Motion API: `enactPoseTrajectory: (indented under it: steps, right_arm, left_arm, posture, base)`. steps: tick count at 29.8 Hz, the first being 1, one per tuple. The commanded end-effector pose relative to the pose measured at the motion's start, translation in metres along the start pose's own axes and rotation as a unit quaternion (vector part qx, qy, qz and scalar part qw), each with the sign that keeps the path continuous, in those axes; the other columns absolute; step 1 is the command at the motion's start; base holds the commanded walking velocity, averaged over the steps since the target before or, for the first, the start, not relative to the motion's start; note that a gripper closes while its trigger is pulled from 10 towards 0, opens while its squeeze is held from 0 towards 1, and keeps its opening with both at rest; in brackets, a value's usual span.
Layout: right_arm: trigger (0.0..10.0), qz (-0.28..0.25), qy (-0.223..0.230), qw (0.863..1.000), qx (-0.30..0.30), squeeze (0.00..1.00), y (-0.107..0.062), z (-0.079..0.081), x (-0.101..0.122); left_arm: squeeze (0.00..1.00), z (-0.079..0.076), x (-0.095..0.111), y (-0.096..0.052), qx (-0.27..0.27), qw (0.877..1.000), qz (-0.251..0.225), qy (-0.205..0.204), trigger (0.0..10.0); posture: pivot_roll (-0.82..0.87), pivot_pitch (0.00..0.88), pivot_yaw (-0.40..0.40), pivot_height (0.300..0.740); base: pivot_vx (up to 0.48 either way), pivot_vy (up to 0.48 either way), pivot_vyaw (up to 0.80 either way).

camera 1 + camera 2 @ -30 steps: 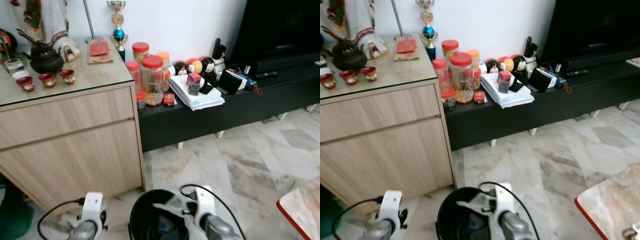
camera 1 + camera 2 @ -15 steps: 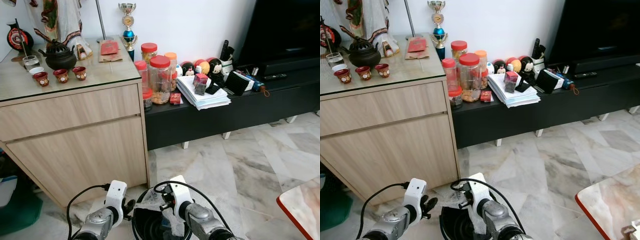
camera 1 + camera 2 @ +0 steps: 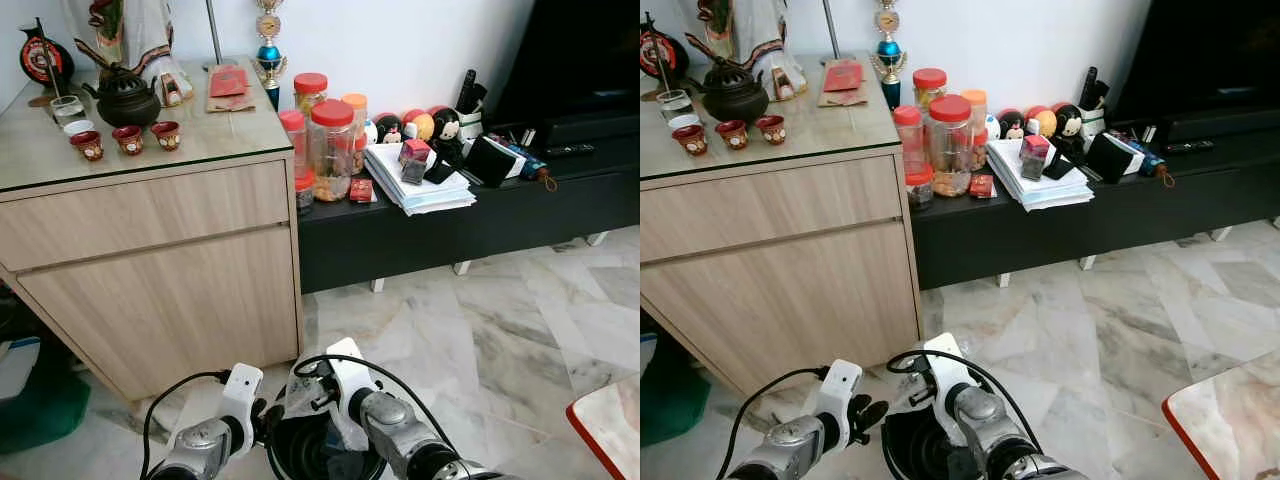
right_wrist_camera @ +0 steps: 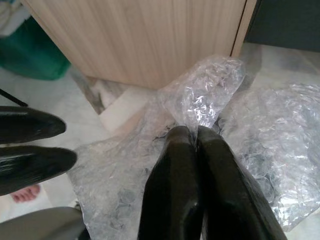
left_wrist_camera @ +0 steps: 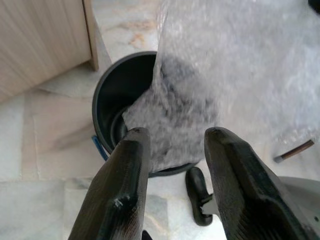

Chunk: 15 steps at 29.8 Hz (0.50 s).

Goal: Picking trash to rubbish bin

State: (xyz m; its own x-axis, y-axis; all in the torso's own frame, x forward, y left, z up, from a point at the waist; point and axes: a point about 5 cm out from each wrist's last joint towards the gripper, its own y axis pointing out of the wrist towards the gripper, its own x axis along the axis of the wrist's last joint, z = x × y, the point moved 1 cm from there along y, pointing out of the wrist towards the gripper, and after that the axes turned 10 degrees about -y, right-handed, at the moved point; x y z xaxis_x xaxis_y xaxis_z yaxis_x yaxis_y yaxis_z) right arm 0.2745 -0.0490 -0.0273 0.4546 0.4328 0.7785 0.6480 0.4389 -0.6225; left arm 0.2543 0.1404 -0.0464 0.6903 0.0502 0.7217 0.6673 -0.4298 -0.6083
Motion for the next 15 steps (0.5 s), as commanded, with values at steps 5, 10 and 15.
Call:
enactPoseTrajectory:
  steps: [5,10,15]
  right_arm:
    - [10.0,-0.001,-0.02,1.0,-0.014,0.0,0.0031,0.0031,0.0091]
    - [10.0,-0.001,-0.023,1.0,-0.014,0.0,0.0033,0.0038,0.0096]
    - [10.0,-0.002,-0.022,1.0,-0.013,0.54,0.0036,0.0054,0.0101]
  left_arm:
    - [0.0,0.002,-0.0035,-0.002,0.0,1.0,0.004,-0.007,10.0]
    - [0.0,0.0029,-0.0049,-0.0029,0.0,1.0,0.005,-0.01,10.0]
    - [0.0,0.0034,-0.006,-0.0034,0.0,1.0,0.006,-0.011,10.0]
  posture:
    - [0.15,0.0,-0.048,0.74]
    - [0.16,0.0,-0.049,0.74]
    - [0.16,0.0,-0.05,0.74]
  base:
    - [0.0,0.0,0.0]
    - [0.0,0.0,0.0]
    - [0.0,0.0,0.0]
